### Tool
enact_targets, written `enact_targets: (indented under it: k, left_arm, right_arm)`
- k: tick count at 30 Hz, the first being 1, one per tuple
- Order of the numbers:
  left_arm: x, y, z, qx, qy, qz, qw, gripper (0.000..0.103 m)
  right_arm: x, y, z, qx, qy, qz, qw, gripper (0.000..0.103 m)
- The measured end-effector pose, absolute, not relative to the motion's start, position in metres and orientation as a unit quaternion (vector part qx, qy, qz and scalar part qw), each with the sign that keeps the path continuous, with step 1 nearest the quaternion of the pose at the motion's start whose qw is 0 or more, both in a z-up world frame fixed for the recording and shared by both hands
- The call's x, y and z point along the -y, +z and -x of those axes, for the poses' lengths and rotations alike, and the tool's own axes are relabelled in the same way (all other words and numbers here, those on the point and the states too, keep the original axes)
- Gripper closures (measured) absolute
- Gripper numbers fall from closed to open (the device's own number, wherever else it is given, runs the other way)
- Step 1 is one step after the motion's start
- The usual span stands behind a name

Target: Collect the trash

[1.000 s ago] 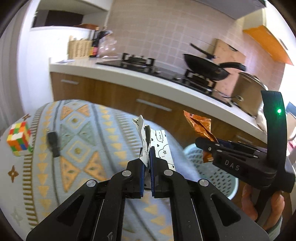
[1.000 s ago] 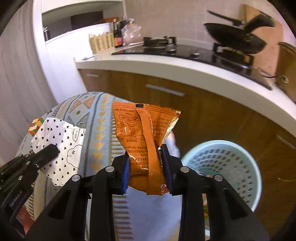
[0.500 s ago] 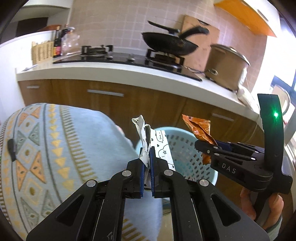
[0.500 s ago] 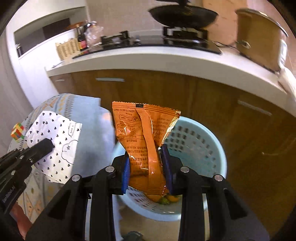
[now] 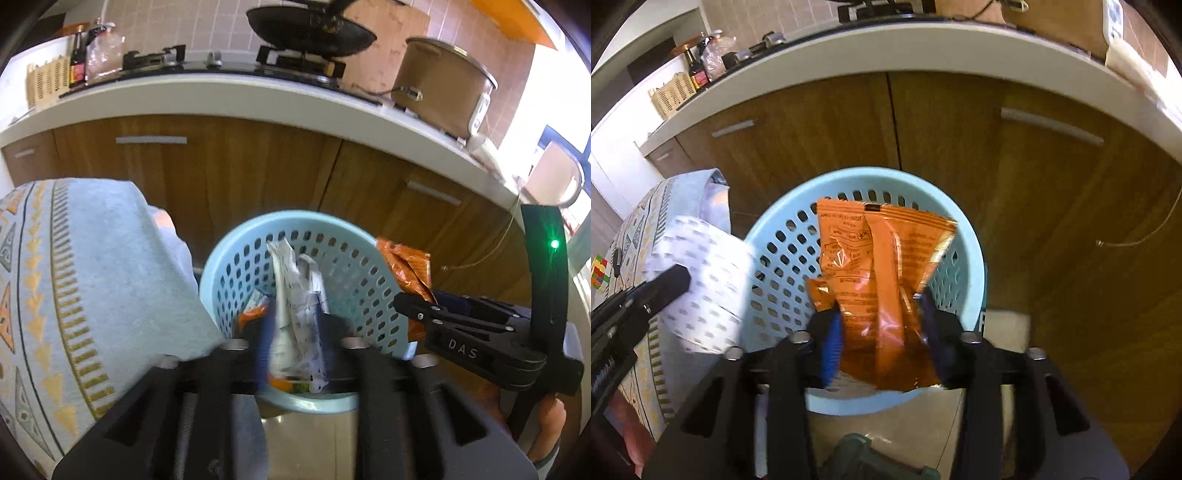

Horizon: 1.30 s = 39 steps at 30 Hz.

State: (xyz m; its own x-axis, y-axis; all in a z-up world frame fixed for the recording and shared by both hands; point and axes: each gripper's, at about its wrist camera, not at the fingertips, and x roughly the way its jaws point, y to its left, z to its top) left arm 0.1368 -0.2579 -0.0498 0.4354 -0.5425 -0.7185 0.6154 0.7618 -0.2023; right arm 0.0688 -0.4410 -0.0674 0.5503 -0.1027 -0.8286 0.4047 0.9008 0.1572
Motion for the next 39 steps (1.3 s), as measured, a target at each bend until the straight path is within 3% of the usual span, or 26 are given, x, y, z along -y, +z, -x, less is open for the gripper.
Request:
enact_targets:
  k: [2, 6, 10, 16, 24, 37, 39]
  left_arm:
    - [0.255, -0.051, -0.132, -0.394, -0.336, -0.039, 0.855, 0.047]
    - [0.249, -0.052, -0.134, -0.402, -0.337, -0.031, 0.851, 0.046]
    - [0.240, -0.043, -0.132, -0.394, -0.338, -0.024, 0.854, 0.045]
    - [0.218, -0.028, -0.121, -0.372, -0.333, -0.022, 0.866, 0.038]
    - [0.186, 0.005, -0.084, -0.295, -0.303, -0.036, 0.906, 0.021]
    - [0.126, 0.046, -0.023, -0.204, -0.186, -0.014, 0.961, 0.017]
    - [0.118, 0.045, -0.020, -0.203, -0.171, -0.004, 0.964, 0.013]
  right_arm:
    - [0.443, -0.071, -0.066, -0.455, -0.146, -0.167, 0.863, 0.046]
    - [0.445, -0.072, -0.067, -0.450, -0.140, -0.176, 0.864, 0.045]
    - [0.442, -0.067, -0.067, -0.439, -0.137, -0.171, 0.871, 0.032]
    - [0.429, -0.050, -0.062, -0.413, -0.122, -0.154, 0.889, 0.023]
    - [0.397, 0.001, -0.039, -0.315, -0.100, -0.156, 0.931, 0.023]
    - [0.316, 0.048, -0.007, -0.234, -0.127, -0.059, 0.962, 0.023]
    - [0.309, 0.049, -0.005, -0.230, -0.133, -0.052, 0.963, 0.023]
